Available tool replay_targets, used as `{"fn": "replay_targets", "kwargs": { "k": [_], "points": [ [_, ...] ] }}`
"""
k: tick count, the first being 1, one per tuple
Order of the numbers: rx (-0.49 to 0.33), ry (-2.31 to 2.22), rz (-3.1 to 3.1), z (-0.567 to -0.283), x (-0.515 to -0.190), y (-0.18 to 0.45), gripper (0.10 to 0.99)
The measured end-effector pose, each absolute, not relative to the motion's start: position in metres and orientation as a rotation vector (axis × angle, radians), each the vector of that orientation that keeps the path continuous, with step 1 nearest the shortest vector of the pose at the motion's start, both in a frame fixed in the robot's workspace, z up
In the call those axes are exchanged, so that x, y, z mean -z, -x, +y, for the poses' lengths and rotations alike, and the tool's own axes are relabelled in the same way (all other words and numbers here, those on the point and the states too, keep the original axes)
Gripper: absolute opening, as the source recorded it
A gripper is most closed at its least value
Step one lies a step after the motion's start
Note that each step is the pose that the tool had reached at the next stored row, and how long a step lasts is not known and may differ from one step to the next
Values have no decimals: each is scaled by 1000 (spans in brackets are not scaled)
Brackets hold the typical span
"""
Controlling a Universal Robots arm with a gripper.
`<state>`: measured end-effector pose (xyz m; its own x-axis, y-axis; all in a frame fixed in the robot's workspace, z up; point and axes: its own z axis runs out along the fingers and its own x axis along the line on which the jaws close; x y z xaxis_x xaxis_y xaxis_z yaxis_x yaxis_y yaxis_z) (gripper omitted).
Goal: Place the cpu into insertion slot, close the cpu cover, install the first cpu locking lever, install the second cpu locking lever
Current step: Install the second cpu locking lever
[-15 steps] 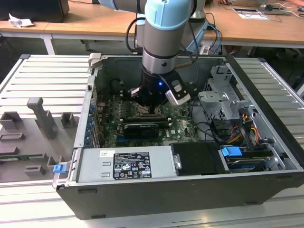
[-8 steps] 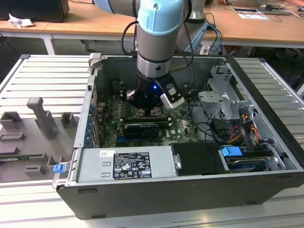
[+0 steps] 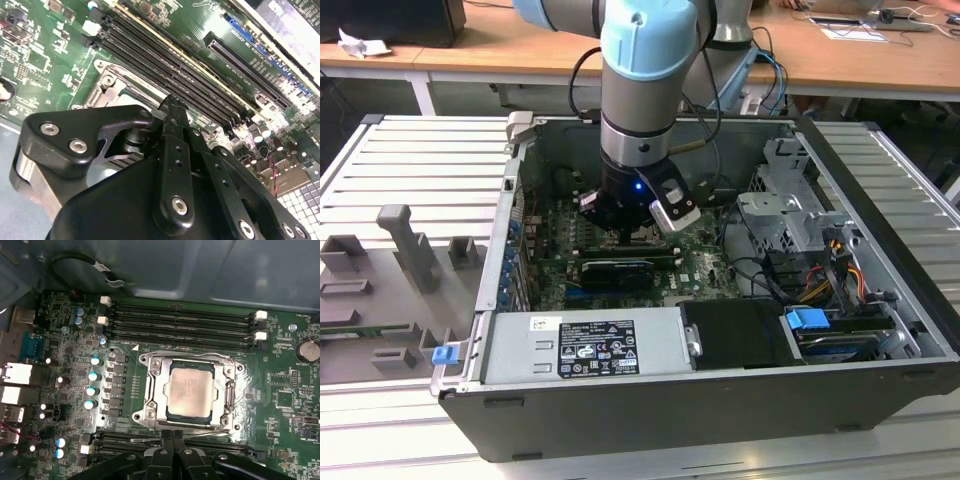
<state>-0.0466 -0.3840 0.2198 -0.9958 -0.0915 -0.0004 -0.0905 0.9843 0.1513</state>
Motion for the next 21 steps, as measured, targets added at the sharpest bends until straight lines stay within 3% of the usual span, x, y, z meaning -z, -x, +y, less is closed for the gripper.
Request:
{"fn": "replay_targets", "kwargs": {
  "k": [4,12,21],
  "points": [
    [255,-144,-3121,-384,-214,54,106],
    [404,-150,-3110,-397,-210,60,106],
    [515,-158,-3097,-410,-205,69,106]
  ]
}}
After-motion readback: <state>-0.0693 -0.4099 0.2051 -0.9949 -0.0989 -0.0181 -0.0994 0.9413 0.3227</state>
